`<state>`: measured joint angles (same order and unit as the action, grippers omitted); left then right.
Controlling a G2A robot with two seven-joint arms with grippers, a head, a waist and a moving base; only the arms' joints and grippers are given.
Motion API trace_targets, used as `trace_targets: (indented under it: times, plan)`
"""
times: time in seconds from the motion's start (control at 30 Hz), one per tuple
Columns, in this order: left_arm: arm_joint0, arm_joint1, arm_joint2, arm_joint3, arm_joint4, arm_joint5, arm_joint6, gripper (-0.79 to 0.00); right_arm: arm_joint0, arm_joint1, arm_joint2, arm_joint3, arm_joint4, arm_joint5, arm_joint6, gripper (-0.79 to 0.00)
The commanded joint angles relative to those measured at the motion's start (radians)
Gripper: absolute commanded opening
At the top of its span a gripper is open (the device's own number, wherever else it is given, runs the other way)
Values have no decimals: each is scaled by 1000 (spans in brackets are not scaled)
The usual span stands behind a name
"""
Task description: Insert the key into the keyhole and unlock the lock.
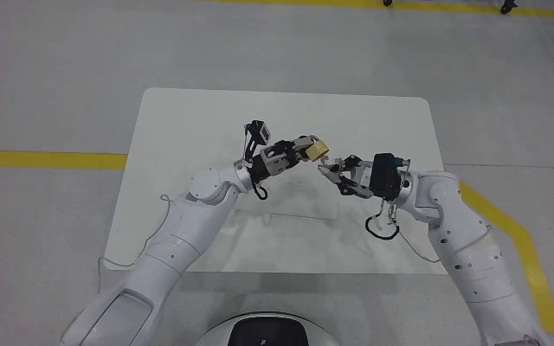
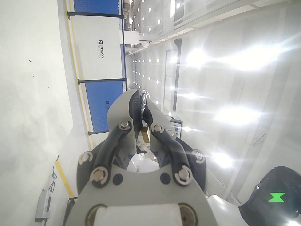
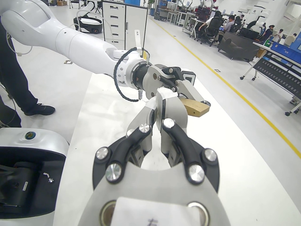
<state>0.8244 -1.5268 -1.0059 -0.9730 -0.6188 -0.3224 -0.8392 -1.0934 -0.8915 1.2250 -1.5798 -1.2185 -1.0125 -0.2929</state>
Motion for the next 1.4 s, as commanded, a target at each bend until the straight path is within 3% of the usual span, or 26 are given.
trace_targets:
  times: [0.0, 0.07, 0.17, 0.4, 0.43, 0.47, 0.6, 0.7, 0.8, 0.9, 0.97, 1.07, 1.37]
  plan:
    - [-1, 0, -4, 4, 0, -1, 8, -785, -8, 2, 8, -21, -16, 0, -14, -785]
    - [-4, 0, -13, 9, -2, -6, 34, -785, -18, 7, 20, -58, -50, 0, -42, -785]
    - [-4, 0, -17, 10, -2, -8, 44, -785, -26, 13, 30, -108, -104, 0, -85, 0]
    - [2, 0, -17, 4, 1, -5, 54, -785, -26, 13, 30, -108, -104, 0, -85, 0]
    - [10, 1, -21, -10, 12, -10, 79, -785, -30, 13, 37, -118, -118, 39, -64, -259]
    - [19, 2, -25, -22, 14, -12, 104, -785, -38, 13, 47, -145, -133, 84, -56, -449]
    - [40, 3, -34, -51, 38, 0, 173, -785, -114, 16, 100, -207, -192, 231, -61, -585]
    - [43, 4, -28, -64, 92, 14, 211, -785, -148, 18, 114, -230, -222, 271, 2, -582]
    - [43, 7, -23, -77, 143, 25, 230, -785, -143, 15, 106, -228, -226, 288, 64, -659]
    - [49, 8, -29, -92, 160, 26, 244, -785, -131, 11, 87, -230, -245, 317, 141, -671]
    - [56, 10, -34, -100, 163, 28, 244, -785, -124, 7, 75, -231, -248, 330, 166, -646]
    - [67, 12, -39, -108, 165, 28, 240, -785, -117, 5, 63, -236, -265, 338, 198, -523]
    - [85, 12, -36, -121, 174, 28, 236, -785, -122, 3, 71, -258, -305, 358, 216, -468]
